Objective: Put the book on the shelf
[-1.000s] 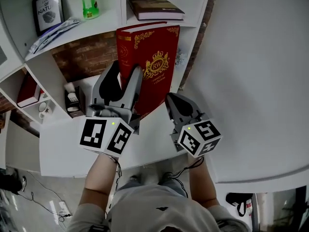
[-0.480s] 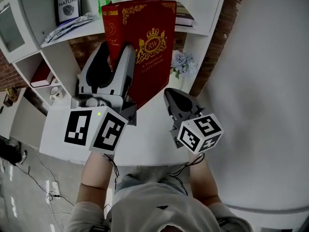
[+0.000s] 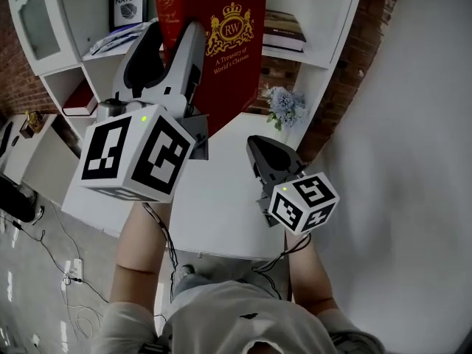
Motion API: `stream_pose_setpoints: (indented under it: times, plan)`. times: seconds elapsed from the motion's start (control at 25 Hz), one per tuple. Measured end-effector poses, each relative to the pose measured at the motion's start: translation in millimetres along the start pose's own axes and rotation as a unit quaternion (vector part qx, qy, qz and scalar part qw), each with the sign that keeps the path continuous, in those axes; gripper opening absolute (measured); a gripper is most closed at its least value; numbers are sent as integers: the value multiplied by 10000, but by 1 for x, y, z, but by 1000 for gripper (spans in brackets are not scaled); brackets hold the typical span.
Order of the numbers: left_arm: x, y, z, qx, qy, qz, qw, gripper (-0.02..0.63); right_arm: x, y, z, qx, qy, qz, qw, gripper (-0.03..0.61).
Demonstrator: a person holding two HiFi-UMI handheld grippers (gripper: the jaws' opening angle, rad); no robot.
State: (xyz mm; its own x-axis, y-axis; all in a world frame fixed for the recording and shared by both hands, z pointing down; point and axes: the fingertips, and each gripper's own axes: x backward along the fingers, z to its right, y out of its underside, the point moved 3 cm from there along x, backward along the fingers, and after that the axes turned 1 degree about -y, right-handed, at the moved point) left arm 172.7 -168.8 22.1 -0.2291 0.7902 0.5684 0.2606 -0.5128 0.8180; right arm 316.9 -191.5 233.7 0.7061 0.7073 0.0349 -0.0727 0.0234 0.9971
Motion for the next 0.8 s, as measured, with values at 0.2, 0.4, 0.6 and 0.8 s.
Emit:
stream_pose_setpoints:
  times: [0.2,0.4,0.6,0.8]
  plan:
    - [-6,-2,5,-175,-151,117,9997,223,-4,0,7,131,-197,-29,9997,11]
    - [-21,-15,8,-294,-253,216,9990,222,-7,-8,14,177,-324,-29,9993,11]
    - [-42,-37,11,-585,-348,388,9969,223,-9,-15,23,143,-377,9,9992,11]
    - [-57,-54,12,-775,-473,541,9944,224,-9,-20,29,149,-377,69,9992,12]
